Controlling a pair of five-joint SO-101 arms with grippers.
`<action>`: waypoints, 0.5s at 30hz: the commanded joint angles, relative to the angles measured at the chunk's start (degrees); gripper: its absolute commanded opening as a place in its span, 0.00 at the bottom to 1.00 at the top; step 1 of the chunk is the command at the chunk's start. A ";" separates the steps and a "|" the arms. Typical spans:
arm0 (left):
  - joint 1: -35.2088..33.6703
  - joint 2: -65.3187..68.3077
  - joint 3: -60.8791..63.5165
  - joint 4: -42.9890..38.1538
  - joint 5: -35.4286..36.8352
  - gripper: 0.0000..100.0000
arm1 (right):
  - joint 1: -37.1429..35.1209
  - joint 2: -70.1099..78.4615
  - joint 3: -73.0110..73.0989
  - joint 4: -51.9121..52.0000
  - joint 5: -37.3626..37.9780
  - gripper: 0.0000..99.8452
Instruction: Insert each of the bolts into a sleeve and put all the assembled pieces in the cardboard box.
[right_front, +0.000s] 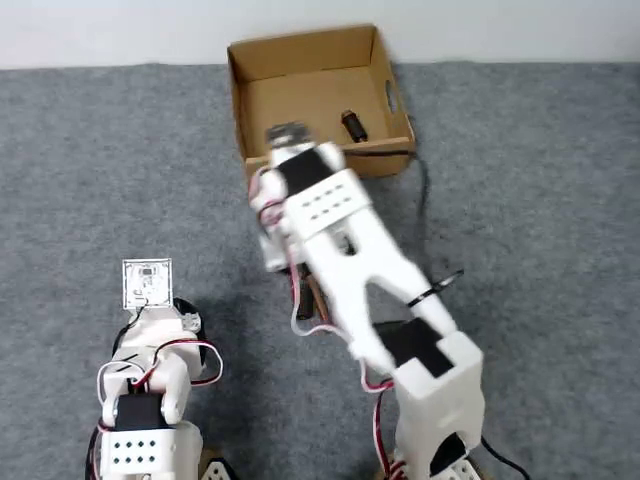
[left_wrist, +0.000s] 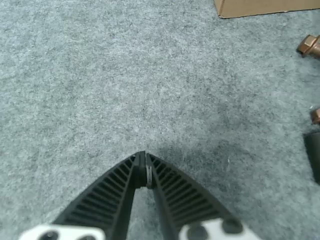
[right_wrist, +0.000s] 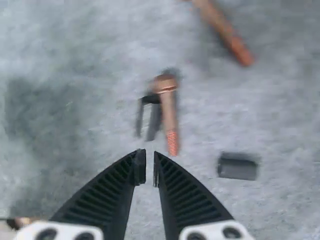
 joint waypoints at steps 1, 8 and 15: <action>-1.85 -0.53 -0.31 0.26 0.53 0.00 | -3.65 2.68 -2.02 2.33 -1.14 0.06; -1.93 -0.53 -0.31 0.18 0.53 0.00 | -4.18 10.07 -2.29 -2.15 -1.14 0.13; -2.11 -0.53 -0.31 0.18 0.53 0.00 | -4.09 14.46 -2.29 -4.79 -1.93 0.10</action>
